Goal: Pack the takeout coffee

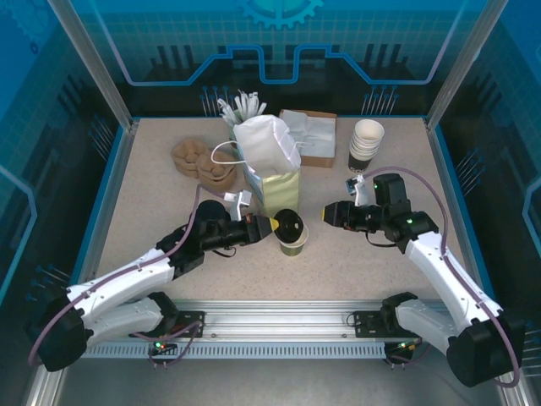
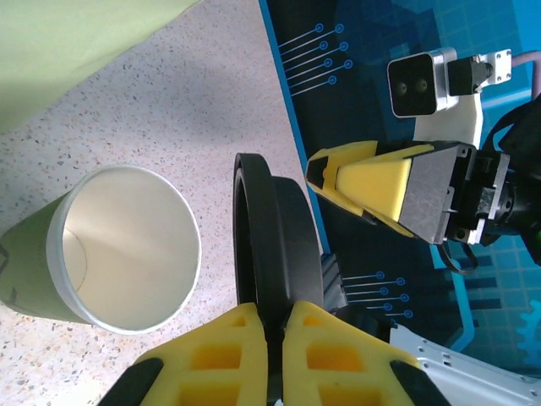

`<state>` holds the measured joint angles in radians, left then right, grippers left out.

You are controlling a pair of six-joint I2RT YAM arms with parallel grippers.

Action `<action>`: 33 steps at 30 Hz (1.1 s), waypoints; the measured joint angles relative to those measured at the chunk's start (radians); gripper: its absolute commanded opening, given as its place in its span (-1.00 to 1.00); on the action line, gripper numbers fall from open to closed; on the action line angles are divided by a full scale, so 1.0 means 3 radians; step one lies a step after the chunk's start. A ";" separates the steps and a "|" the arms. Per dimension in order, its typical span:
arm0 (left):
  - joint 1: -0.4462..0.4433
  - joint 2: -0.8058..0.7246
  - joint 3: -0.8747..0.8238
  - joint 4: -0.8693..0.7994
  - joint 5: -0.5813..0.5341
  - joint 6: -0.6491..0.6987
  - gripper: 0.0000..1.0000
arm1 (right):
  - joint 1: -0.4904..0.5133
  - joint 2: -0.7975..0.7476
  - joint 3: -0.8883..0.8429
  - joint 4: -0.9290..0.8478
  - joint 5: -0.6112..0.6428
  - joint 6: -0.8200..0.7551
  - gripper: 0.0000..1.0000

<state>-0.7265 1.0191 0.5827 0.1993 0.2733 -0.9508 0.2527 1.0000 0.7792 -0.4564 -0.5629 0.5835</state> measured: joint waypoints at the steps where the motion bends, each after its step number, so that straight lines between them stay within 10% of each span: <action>1: 0.0000 0.0014 -0.0025 0.0039 0.0011 -0.0043 -0.83 | -0.0027 0.0017 -0.0029 0.0069 -0.0025 0.0000 -0.19; 33: 0.0179 0.0687 -0.0097 0.0704 0.0460 -0.0502 -0.81 | -0.0090 0.0341 -0.0329 0.0744 -0.0345 0.0094 -0.03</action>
<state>-0.6727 1.2251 0.5537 0.4107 0.4114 -1.1015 0.2256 1.1023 0.6804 -0.2333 -0.6662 0.6117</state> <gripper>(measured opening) 0.097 0.484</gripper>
